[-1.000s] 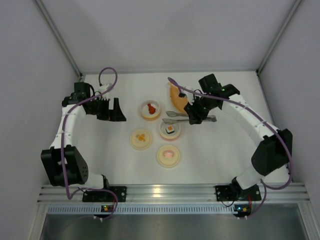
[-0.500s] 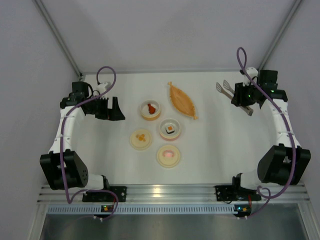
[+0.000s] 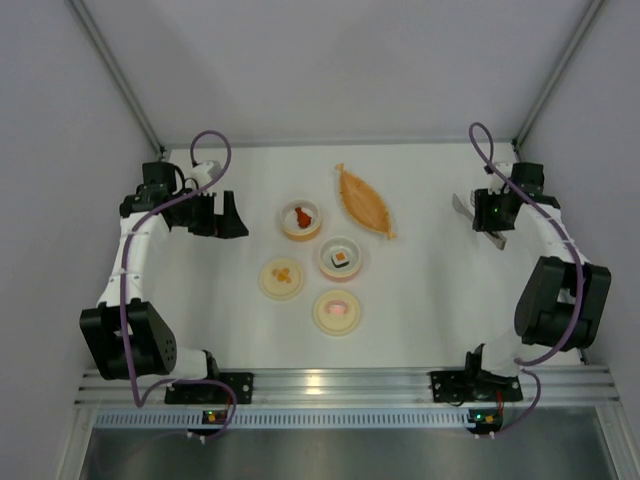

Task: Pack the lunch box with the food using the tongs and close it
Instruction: Place the clamp at the center of the board.

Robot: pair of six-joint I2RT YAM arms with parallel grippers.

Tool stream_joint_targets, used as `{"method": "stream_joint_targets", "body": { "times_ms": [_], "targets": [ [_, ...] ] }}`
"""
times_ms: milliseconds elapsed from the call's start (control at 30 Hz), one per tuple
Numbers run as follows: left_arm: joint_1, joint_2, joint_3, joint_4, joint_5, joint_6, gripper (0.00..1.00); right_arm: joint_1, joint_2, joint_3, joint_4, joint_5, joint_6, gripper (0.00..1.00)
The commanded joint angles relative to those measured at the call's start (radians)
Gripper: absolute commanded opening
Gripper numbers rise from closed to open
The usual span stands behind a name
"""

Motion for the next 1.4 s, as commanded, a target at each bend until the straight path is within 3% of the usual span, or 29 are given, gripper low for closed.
{"method": "stream_joint_targets", "body": {
  "times_ms": [0, 500, 800, 867, 933, 1167, 1367],
  "targets": [
    [0.007, -0.026, -0.009, 0.034, -0.008, 0.022, 0.98, -0.026, 0.033, -0.018, 0.120, 0.004, -0.025, 0.45],
    [0.014, -0.021, -0.026, 0.048, 0.004, 0.023, 0.98, -0.034, 0.171, -0.064, 0.066, -0.026, -0.139, 0.50],
    [0.012, -0.026, -0.024, 0.026, 0.006, 0.040, 0.98, -0.034, 0.208, -0.070, 0.037, -0.024, -0.139, 0.67],
    [0.012, -0.031, -0.023, 0.017, 0.009, 0.046, 0.98, -0.035, 0.197, -0.067, 0.025, -0.033, -0.134, 0.76],
    [0.014, -0.035, -0.020, 0.009, 0.009, 0.057, 0.98, -0.035, 0.173, -0.051, 0.005, -0.064, -0.130, 0.99],
    [0.012, -0.060, -0.013, -0.056, 0.000, 0.132, 0.98, -0.034, 0.068, 0.067, -0.128, -0.156, -0.108, 0.99],
    [-0.002, -0.121, -0.041, -0.165, -0.054, 0.311, 0.98, -0.026, -0.062, 0.210, -0.242, -0.268, -0.090, 0.99]
  ]
}}
